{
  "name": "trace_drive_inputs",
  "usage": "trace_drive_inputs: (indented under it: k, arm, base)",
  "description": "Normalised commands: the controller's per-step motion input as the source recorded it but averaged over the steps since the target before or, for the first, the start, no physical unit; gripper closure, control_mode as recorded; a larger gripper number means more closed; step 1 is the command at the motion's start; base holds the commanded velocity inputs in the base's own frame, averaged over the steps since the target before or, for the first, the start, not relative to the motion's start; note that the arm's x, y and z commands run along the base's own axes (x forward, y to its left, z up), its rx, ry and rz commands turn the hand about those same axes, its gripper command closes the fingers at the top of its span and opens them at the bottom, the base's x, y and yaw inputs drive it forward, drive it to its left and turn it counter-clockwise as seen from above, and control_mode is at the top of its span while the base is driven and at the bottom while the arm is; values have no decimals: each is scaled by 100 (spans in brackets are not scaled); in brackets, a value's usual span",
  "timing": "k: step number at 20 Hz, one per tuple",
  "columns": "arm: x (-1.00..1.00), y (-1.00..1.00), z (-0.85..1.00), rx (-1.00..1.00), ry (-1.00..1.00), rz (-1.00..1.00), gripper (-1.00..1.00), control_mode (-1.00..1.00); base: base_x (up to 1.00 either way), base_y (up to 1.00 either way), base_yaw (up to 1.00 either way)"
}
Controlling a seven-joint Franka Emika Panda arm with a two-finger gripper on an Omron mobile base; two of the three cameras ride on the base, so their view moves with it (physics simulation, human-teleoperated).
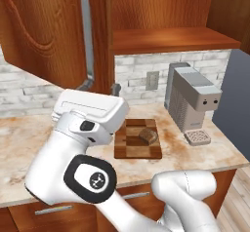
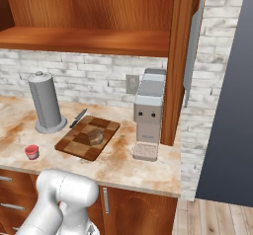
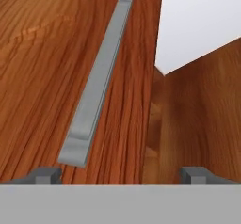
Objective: Pick the bread, place it on the cutting board, pick the jam, place it on the counter, and close the cabinet.
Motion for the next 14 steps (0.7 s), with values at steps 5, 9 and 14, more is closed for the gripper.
trace_drive_inputs:
  k: [5, 9, 14]
  arm:
    - [29, -37, 0, 8, 12, 0, -100, -100]
    - [33, -35, 0, 5, 7, 0, -100, -100]
    - [47, -29, -11, 1, 0, 0, -100, -100]
  base:
    - [0, 0, 0]
    - [0, 0, 0]
    - [0, 0, 0]
